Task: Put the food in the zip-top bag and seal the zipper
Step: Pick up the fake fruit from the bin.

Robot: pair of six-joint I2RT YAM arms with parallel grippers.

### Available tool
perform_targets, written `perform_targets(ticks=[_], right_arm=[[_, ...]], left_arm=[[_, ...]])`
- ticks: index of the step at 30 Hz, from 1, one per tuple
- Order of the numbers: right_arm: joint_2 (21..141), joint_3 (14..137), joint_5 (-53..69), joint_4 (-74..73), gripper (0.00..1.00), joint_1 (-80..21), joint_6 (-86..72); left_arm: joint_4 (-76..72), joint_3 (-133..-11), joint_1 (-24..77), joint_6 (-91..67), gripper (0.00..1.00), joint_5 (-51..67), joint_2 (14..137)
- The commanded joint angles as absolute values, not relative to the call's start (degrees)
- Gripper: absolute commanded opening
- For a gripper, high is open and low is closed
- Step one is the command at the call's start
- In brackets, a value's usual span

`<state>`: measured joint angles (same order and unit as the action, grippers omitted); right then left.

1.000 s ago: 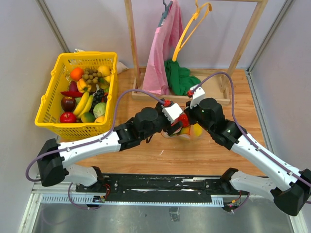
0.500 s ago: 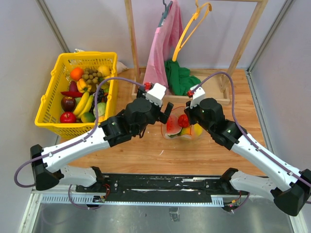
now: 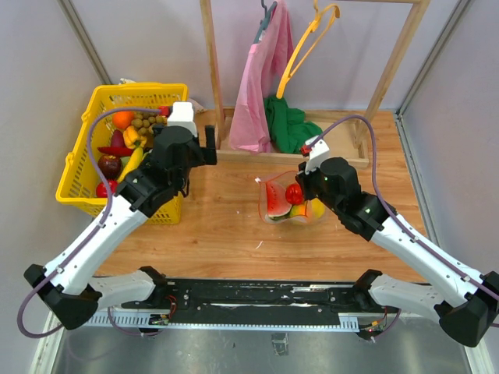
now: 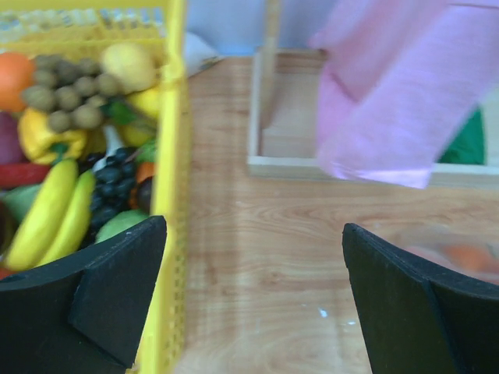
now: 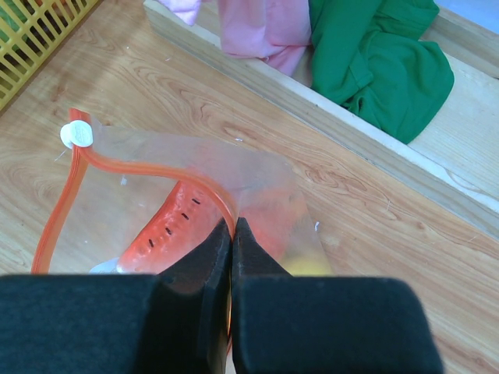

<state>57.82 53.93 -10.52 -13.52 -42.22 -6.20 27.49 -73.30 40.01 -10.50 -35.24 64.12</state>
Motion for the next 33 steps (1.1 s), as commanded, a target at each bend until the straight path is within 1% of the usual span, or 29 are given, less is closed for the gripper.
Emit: perform_targets(ticks=[1,5,10,14,20,25,33], right_arm=[[56.4,53.7,-10.8,-11.3,0.01,-41.6,-6.1],[56.3,53.6,-10.6,-11.2,0.01,-41.5,-6.2],[56.0,53.2,-10.6,-11.0,0.01,-41.5,-6.2],[56.1,53.1,-10.6,-10.8,0.01,-41.5,-6.2],[56.2,53.2,-10.0,-10.7,0.01,-41.6,-6.4],[56.1,53.1,-10.1,-10.7,0.01,-41.6,-6.3],[56.4,52.7,-10.1,-10.1,0.01,-41.5,-6.0]], left_arm=[[33.6,-75.9,32.3,-14.7,0.98,-33.8,62.9],[35.8,-77.0,25.9,-16.0,0.98,-33.8,63.2],[36.4,-76.4,17.3,-17.6,0.98,-29.6,63.4],[35.6,-74.7,10.5,-18.7,0.98,-28.0,64.1],[32.7,-72.5,0.9,-20.7,0.98,-22.3,66.3],[35.4,-72.7,-1.8,-22.5,0.96,-17.8,70.0],[41.3,-69.8,-3.5,-26.6,0.95,-17.2,74.0]])
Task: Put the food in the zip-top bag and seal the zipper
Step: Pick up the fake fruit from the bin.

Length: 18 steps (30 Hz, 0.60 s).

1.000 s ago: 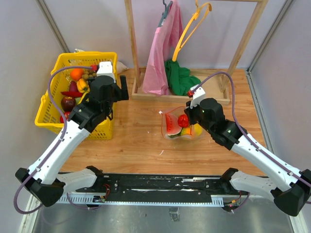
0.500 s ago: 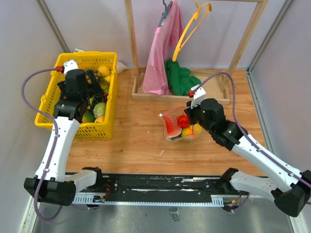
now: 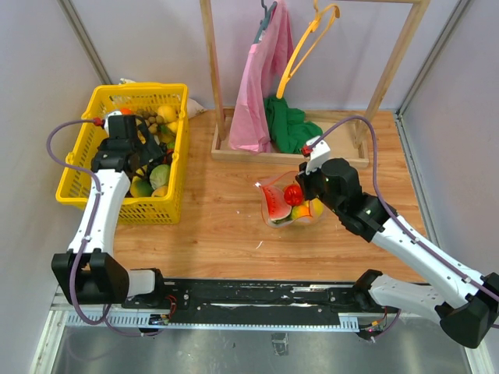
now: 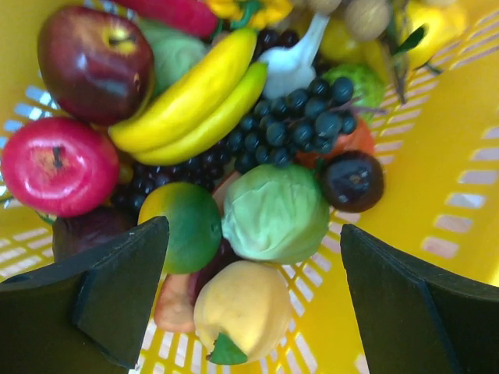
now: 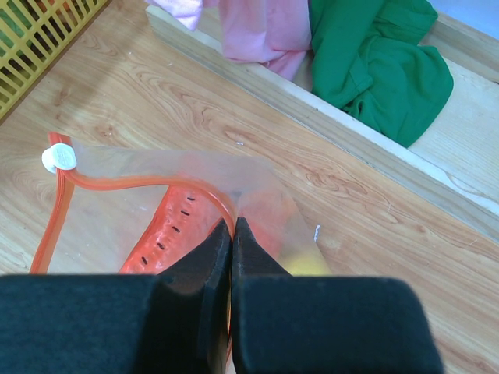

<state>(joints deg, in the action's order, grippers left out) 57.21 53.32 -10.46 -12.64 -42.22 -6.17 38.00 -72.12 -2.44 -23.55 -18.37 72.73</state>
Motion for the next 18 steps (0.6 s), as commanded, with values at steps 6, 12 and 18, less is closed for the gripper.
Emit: perform_targets(ticks=[6,12,18], right_arm=[[55.9,52.4,-10.2,-9.9,0.01,-41.5,-5.9],[56.0,52.2,-10.1,-9.7,0.01,-41.6,-5.9],[56.0,52.1,-10.3,-9.6,0.01,-41.6,-5.7]], left_arm=[[38.2,-64.1,-5.1,-28.4,0.93,-17.9,74.7],[34.7,-59.6,-6.4,-28.5,0.87,-18.4,76.6],[32.7,-57.6,-8.1,-28.2,0.79,-18.8,77.6]])
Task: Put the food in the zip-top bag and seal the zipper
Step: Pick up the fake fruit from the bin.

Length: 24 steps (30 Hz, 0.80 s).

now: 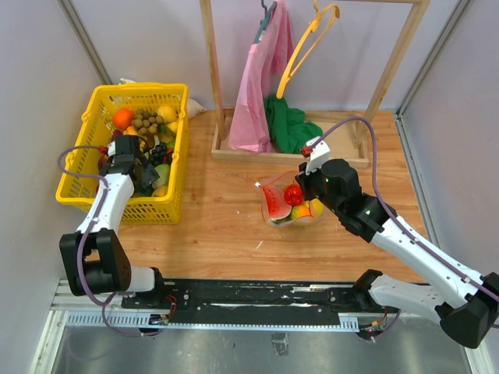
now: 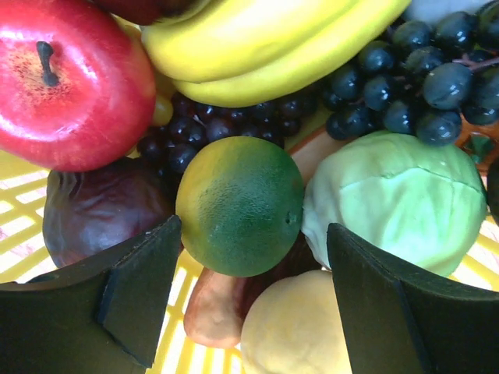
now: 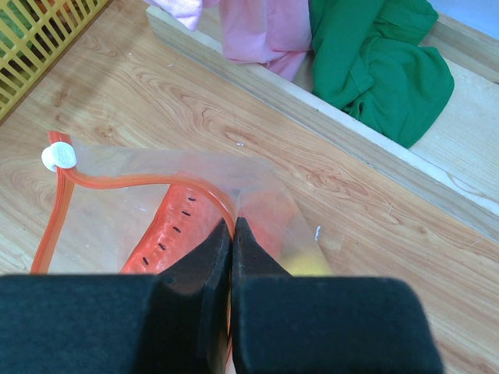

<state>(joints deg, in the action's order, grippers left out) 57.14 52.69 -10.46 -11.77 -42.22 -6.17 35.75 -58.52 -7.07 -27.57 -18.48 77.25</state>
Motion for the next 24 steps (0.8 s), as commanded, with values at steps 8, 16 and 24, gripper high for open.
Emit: perform_targets(ticks=[8,16,24], right_arm=[[56.2,52.2,-10.1,-9.7,0.01,-41.5,-5.7],[56.2,52.0,-10.0,-9.5,0.01,-41.6,-5.7],[56.3,51.9,-10.0,-9.5,0.01,-41.5,-5.8]], left_arm=[[32.0,-57.2,-8.6,-28.0,0.82,-19.5,78.8],[30.7,-55.6,-8.8,-28.1,0.84,-19.2,81.3],[29.5,-55.0,-9.0,-27.9,0.77,-16.8,83.7]])
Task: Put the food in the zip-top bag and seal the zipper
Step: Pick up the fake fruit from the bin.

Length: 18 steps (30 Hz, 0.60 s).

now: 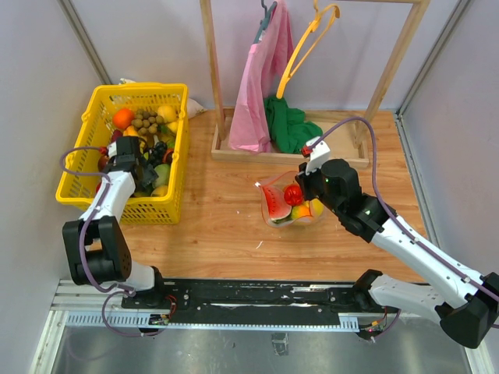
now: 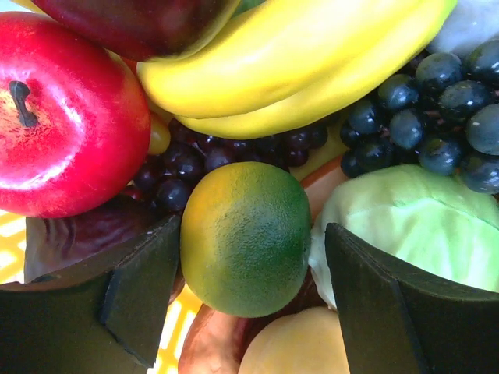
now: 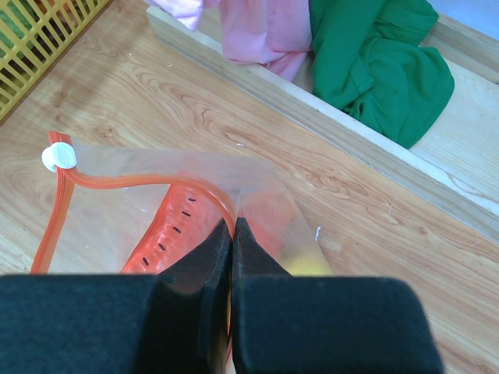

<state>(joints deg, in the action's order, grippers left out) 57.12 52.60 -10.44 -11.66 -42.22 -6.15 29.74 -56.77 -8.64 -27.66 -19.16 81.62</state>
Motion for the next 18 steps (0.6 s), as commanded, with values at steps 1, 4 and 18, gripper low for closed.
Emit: perform_targets(ticks=[1,4,18], right_arm=[[56.4,51.9,-10.0,-9.5,0.01,-41.6,-5.8],[56.3,51.8,-10.0,-9.5,0.01,-41.6,-5.8],[56.0,52.0,-9.7,-9.6,0.01,-41.5,-6.1]], left_arm=[[29.3,-55.0,-9.0,-27.8,0.75,-16.5,83.9],[29.0,-55.3,-9.1,-27.6,0.67,-15.7,84.1],[28.8,-58.7,-9.3,-25.0,0.24,-13.1,74.6]])
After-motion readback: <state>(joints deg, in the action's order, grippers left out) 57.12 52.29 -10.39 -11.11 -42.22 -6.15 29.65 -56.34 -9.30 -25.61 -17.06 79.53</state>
